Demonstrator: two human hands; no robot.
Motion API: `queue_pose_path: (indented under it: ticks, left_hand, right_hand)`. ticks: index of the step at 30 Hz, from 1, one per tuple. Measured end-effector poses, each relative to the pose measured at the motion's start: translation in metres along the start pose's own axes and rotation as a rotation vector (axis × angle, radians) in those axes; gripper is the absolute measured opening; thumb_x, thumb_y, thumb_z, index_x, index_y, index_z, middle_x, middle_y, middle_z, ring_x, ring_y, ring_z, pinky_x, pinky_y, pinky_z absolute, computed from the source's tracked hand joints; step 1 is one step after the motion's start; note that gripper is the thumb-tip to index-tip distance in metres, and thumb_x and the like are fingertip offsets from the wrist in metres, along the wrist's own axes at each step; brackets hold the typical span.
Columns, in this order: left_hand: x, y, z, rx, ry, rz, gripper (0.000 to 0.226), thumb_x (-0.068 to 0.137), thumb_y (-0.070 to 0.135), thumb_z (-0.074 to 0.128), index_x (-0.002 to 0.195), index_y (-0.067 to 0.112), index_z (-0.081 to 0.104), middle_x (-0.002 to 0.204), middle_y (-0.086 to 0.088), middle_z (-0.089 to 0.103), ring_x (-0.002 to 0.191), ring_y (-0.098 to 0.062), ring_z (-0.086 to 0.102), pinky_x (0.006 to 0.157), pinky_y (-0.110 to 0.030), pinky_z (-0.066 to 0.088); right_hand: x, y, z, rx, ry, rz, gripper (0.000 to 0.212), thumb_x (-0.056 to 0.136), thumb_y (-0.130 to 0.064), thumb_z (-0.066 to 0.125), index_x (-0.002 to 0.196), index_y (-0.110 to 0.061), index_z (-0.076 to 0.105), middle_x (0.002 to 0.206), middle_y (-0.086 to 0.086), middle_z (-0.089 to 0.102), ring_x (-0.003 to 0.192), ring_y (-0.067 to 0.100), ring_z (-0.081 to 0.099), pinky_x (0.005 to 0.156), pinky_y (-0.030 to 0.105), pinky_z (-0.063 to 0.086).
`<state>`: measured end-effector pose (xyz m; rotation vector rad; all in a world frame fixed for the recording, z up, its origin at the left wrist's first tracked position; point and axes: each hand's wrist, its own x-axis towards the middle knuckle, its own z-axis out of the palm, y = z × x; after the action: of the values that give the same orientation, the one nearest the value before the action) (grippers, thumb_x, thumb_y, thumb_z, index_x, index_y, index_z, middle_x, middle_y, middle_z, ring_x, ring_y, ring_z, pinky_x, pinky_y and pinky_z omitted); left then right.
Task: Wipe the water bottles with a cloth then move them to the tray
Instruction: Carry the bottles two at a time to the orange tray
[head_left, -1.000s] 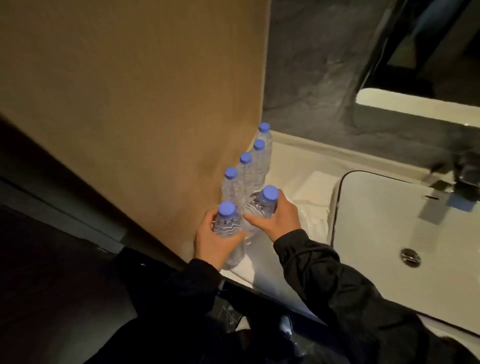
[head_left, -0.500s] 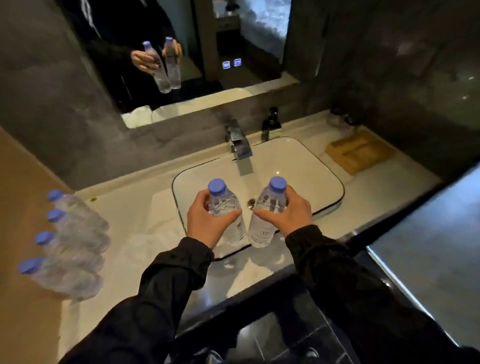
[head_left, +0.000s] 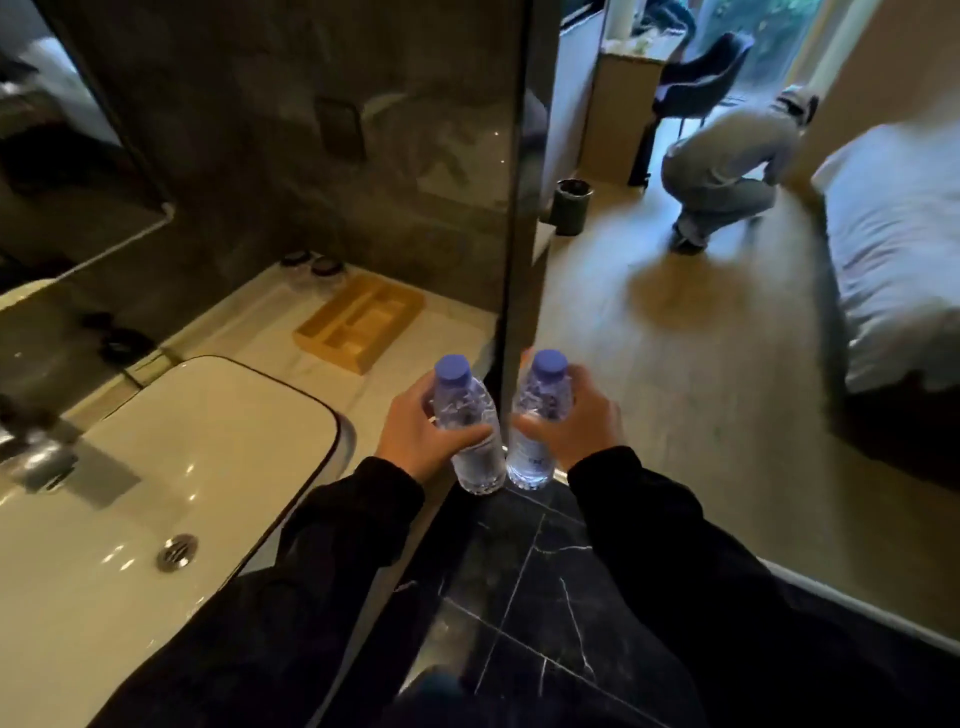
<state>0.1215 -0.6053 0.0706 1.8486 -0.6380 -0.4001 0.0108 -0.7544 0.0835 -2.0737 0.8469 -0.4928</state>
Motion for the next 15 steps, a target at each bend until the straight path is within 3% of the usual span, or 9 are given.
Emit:
queue_pose_path:
  ticks: [4, 7, 11, 13, 15]
  left_hand:
    - [0.054, 0.022, 0.071, -0.007, -0.129, 0.042, 0.053, 0.060, -0.007, 0.082, 0.102, 0.013, 0.058, 0.082, 0.013, 0.063, 0.066, 0.017, 0.060, 0.064, -0.004, 0.044]
    - [0.096, 0.032, 0.119, 0.007, -0.197, 0.066, 0.052, 0.060, -0.006, 0.083, 0.102, 0.012, 0.059, 0.083, 0.004, 0.064, 0.066, 0.017, 0.059, 0.065, -0.002, 0.044]
    - [0.158, 0.035, 0.179, -0.005, -0.253, 0.027, 0.073, 0.056, 0.008, 0.088, 0.121, 0.011, 0.056, 0.113, -0.006, 0.066, 0.100, -0.011, 0.066, 0.089, -0.027, 0.053]
    - [0.196, 0.038, 0.210, -0.008, -0.260, 0.020, 0.077, 0.052, 0.017, 0.090, 0.121, 0.013, 0.056, 0.122, -0.011, 0.062, 0.105, -0.018, 0.064, 0.093, -0.036, 0.053]
    - [0.221, 0.043, 0.229, -0.014, -0.273, 0.019, 0.071, 0.055, 0.016, 0.089, 0.118, 0.014, 0.057, 0.117, -0.010, 0.064, 0.104, -0.020, 0.065, 0.093, -0.038, 0.053]
  right_hand:
    - [0.035, 0.035, -0.047, -0.038, 0.102, 0.092, 0.064, 0.063, -0.031, 0.082, 0.117, -0.015, 0.053, 0.110, 0.010, 0.070, 0.102, 0.027, 0.065, 0.084, 0.026, 0.043]
    - [0.066, 0.063, -0.077, -0.044, 0.145, 0.143, 0.065, 0.064, -0.030, 0.082, 0.120, -0.015, 0.053, 0.112, 0.009, 0.070, 0.104, 0.026, 0.064, 0.082, 0.026, 0.043]
    - [0.121, 0.101, -0.107, -0.053, 0.169, 0.163, 0.071, 0.062, -0.030, 0.084, 0.123, -0.013, 0.052, 0.111, 0.010, 0.070, 0.100, 0.024, 0.066, 0.082, 0.023, 0.047]
    - [0.157, 0.117, -0.122, -0.080, 0.175, 0.174, 0.073, 0.061, -0.031, 0.084, 0.124, -0.012, 0.051, 0.113, 0.010, 0.069, 0.100, 0.023, 0.066, 0.080, 0.020, 0.043]
    - [0.181, 0.126, -0.133, -0.094, 0.172, 0.166, 0.074, 0.061, -0.029, 0.084, 0.124, -0.011, 0.051, 0.114, 0.010, 0.068, 0.101, 0.023, 0.065, 0.079, 0.019, 0.043]
